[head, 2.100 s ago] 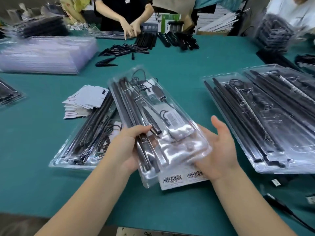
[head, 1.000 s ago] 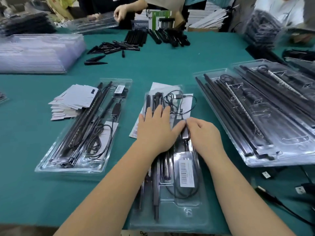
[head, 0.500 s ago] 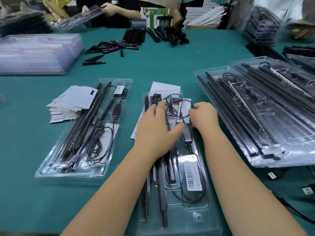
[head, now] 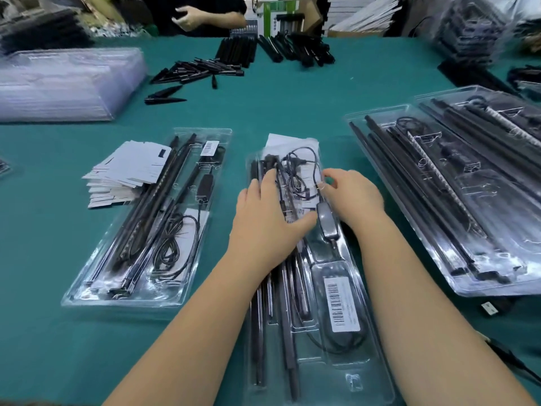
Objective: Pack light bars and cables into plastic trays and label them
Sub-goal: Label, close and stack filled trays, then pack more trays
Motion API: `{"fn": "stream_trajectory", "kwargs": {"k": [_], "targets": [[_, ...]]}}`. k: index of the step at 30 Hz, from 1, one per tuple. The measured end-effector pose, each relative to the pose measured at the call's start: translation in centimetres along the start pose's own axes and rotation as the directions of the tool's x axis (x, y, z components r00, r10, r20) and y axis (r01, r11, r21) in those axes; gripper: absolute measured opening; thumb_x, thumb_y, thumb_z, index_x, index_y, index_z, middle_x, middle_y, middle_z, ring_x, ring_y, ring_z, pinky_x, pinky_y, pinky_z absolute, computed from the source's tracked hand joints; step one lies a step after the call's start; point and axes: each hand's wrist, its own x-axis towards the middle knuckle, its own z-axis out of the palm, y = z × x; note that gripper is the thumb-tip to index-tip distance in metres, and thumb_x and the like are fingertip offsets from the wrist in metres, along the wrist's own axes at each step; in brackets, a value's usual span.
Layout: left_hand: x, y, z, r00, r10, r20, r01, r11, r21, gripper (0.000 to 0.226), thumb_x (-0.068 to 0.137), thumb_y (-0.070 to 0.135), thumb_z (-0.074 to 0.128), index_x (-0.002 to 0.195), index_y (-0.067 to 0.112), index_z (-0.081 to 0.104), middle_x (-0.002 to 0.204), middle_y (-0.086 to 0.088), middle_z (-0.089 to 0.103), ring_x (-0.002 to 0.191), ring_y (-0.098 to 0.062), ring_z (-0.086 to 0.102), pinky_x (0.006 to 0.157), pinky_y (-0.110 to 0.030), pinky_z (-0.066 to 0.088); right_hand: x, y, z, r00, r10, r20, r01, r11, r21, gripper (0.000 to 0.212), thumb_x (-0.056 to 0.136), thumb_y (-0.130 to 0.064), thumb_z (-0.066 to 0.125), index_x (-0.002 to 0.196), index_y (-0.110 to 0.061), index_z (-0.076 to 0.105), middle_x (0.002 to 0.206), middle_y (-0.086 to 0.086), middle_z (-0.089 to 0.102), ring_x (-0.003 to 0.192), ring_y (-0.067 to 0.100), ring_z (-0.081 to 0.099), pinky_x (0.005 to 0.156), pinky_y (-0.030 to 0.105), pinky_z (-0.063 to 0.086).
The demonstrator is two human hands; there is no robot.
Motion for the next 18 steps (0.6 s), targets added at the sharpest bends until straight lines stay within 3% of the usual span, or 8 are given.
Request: {"fn": "stream_trajectory", "kwargs": {"k": [2, 4, 8, 10, 12, 15, 18], "targets": [[0.0, -0.2, -0.1, 0.999, 0.033, -0.008, -0.033, 0.999, -0.016, 0.096, 0.079, 0.056, 0.064, 0.152, 0.022, 0.011, 0.156, 0.002, 0.023, 0.143, -0.017, 0.017, 0.113, -0.033, 0.019, 0.0, 0.1, 0.0, 0.999, -0.035, 0.014, 0.035, 0.999, -0.036, 0.022, 0.096, -0.037, 0.043, 0.106, -0.028, 0.061, 0.102, 0.008, 0.055, 0.087, 0.03, 0.055, 0.064, 0.031, 0.04], [0.0, -0.4, -0.2, 0.998, 0.068, -0.018, -0.068, 0.997, -0.044, 0.096, 0.078, 0.053, 0.067, 0.152, 0.023, 0.012, 0.153, 0.005, 0.026, 0.141, -0.015, 0.02, 0.111, -0.029, 0.02, -0.1, 0.5, 0.1, 0.998, -0.059, 0.009, 0.06, 0.998, -0.025, 0.02, 0.094, -0.036, 0.044, 0.101, -0.03, 0.062, 0.103, 0.006, 0.055, 0.092, 0.029, 0.053, 0.063, 0.03, 0.037], [-0.1, -0.6, -0.3, 0.996, 0.088, -0.019, -0.089, 0.995, -0.051, 0.095, 0.078, 0.052, 0.067, 0.151, 0.026, 0.013, 0.153, 0.006, 0.026, 0.141, -0.014, 0.021, 0.112, -0.031, 0.022, -0.2, 0.8, 0.6, 0.995, -0.091, -0.029, 0.09, 0.995, -0.048, 0.027, 0.095, -0.036, 0.043, 0.116, -0.032, 0.06, 0.127, -0.003, 0.047, 0.119, 0.023, 0.035, 0.074, 0.033, 0.033], [-0.1, -0.8, -0.3, 0.996, 0.088, -0.017, -0.089, 0.995, -0.051, 0.093, 0.078, 0.052, 0.066, 0.151, 0.026, 0.014, 0.153, 0.005, 0.027, 0.141, -0.014, 0.021, 0.111, -0.03, 0.023, -0.1, 0.9, 1.0, 0.993, -0.115, -0.008, 0.115, 0.993, -0.034, 0.029, 0.096, -0.034, 0.042, 0.121, -0.03, 0.057, 0.137, -0.003, 0.041, 0.124, 0.024, 0.027, 0.09, 0.037, 0.032], [0.0, -0.9, -0.4, 0.995, 0.094, -0.019, -0.095, 0.994, -0.057, 0.092, 0.078, 0.052, 0.067, 0.151, 0.026, 0.016, 0.151, 0.006, 0.03, 0.14, -0.012, 0.023, 0.107, -0.026, 0.022, 0.2, 1.1, 1.4, 0.992, -0.119, 0.047, 0.12, 0.993, -0.007, 0.031, 0.097, -0.034, 0.039, 0.124, -0.034, 0.053, 0.146, -0.002, 0.033, 0.13, 0.024, 0.02, 0.105, 0.039, 0.019], [0.1, -1.0, -0.6, 0.995, 0.096, -0.002, -0.096, 0.994, -0.057, 0.09, 0.077, 0.052, 0.067, 0.149, 0.027, 0.02, 0.149, 0.005, 0.033, 0.138, -0.012, 0.025, 0.104, -0.023, 0.022, 0.5, 1.3, 1.8, 0.987, -0.132, 0.091, 0.132, 0.991, 0.008, 0.037, 0.097, -0.033, 0.034, 0.13, -0.045, 0.048, 0.15, -0.005, 0.029, 0.135, 0.024, 0.016, 0.111, 0.04, 0.008], [0.5, -1.1, -0.9, 0.998, 0.043, 0.055, -0.042, 0.999, -0.021, 0.086, 0.075, 0.056, 0.065, 0.148, 0.037, 0.022, 0.15, -0.001, 0.027, 0.14, -0.018, 0.02, 0.108, -0.033, 0.024, 0.9, 0.9, 1.5, 0.995, -0.069, 0.074, 0.065, 0.996, 0.055, 0.036, 0.098, -0.03, 0.033, 0.126, -0.04, 0.053, 0.147, -0.008, 0.036, 0.132, 0.021, 0.022, 0.11, 0.041, 0.014]]}}
